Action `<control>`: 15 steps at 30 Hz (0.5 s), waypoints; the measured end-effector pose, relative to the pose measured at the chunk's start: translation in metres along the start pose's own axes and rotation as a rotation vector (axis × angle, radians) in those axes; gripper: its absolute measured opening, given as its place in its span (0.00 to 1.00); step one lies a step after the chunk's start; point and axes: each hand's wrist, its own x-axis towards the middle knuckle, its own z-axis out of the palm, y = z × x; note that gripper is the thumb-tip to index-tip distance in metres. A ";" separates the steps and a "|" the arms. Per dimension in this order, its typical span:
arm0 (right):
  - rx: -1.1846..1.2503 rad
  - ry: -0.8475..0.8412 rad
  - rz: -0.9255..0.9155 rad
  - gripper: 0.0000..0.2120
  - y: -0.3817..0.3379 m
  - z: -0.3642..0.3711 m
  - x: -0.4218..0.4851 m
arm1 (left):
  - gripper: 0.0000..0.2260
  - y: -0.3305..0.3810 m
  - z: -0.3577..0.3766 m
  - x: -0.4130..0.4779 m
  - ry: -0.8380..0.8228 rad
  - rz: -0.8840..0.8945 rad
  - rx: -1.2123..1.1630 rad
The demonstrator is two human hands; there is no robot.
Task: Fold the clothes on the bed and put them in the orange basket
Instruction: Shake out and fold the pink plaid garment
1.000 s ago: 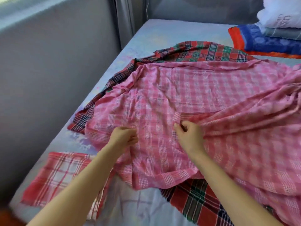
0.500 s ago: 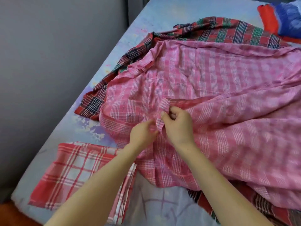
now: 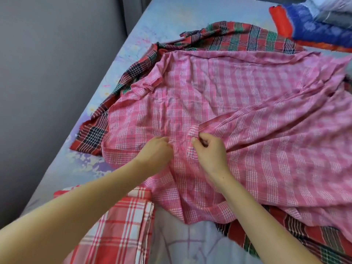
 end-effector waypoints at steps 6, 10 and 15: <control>0.001 0.076 -0.009 0.14 -0.027 -0.040 -0.006 | 0.12 -0.003 -0.049 -0.014 -0.421 -0.102 0.033; 0.057 0.138 -0.016 0.12 -0.058 -0.075 -0.024 | 0.09 -0.002 -0.078 -0.019 -0.347 -0.043 -0.031; 0.121 0.241 0.027 0.10 -0.092 -0.133 -0.053 | 0.12 0.004 -0.110 -0.035 -0.442 -0.041 0.201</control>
